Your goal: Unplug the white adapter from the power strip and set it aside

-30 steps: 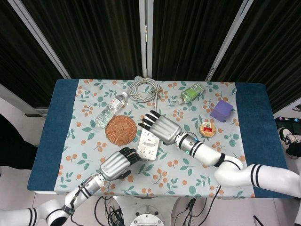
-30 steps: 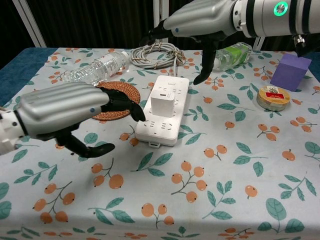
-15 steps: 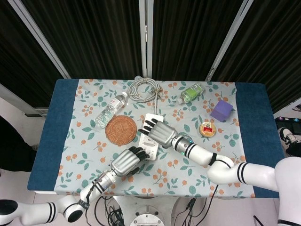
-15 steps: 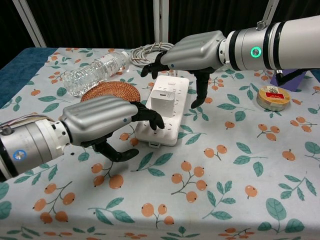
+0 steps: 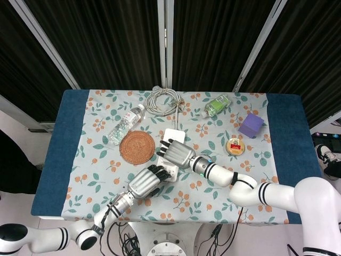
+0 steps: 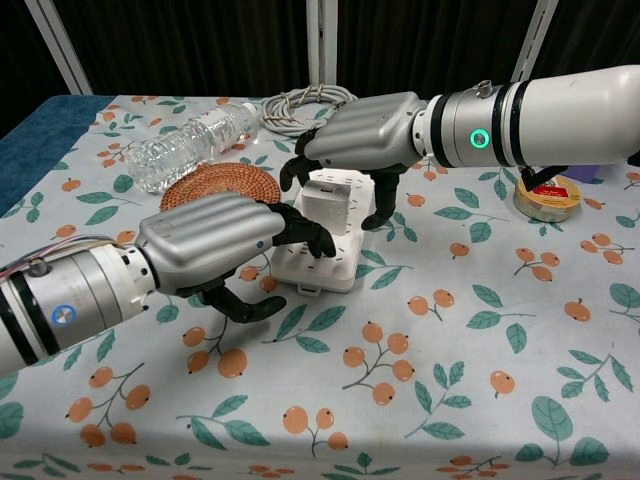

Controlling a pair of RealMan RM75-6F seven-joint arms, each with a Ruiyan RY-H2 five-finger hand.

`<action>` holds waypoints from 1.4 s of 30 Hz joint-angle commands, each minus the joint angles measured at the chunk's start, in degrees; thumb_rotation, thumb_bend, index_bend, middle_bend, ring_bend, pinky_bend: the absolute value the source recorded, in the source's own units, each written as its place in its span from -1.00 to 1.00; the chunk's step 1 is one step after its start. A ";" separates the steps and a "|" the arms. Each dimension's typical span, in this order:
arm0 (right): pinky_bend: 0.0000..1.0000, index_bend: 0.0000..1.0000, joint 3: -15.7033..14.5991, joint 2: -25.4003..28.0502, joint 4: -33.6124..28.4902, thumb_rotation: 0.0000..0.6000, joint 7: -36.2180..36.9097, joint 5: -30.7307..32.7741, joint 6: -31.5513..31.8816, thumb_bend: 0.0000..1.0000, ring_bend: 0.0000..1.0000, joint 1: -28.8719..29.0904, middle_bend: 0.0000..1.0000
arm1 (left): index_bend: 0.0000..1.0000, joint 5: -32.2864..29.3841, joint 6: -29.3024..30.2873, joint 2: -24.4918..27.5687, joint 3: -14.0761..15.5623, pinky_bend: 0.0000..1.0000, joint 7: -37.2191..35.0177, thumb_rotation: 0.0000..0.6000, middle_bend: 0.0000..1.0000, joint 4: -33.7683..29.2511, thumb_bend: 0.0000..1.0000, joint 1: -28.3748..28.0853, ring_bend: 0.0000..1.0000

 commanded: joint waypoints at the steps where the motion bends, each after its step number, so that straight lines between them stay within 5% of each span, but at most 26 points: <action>1: -0.51 -0.55 -0.46 -1.12 1.70 1.00 1.78 -1.68 0.70 -0.67 -0.82 0.27 -0.53 | -0.52 -0.28 0.16 -0.13 0.14 -0.46 0.04 1.00 -0.47 0.20 -0.26 -0.10 -0.67; 20: -0.41 -0.25 -2.93 -4.09 6.84 1.00 11.17 -9.21 6.19 -0.51 -0.67 -0.35 -0.39 | -0.52 -1.99 0.92 -0.96 1.04 -0.46 0.07 1.00 -0.47 1.10 -0.26 -0.68 -0.67; 32: -0.21 0.50 -3.93 -5.54 10.08 1.00 16.39 -12.05 9.59 -0.28 -0.33 -0.87 0.09 | -0.52 -2.85 0.85 -1.20 1.34 -0.46 -0.22 1.00 -0.48 1.50 -0.25 -1.07 -0.67; 42: -0.14 0.73 -5.04 -6.27 12.32 1.00 20.94 -14.23 12.59 -0.13 -0.23 -1.56 0.26 | -0.52 -3.90 0.64 -1.21 1.37 -0.46 -0.67 1.00 -0.47 1.71 -0.24 -1.23 -0.67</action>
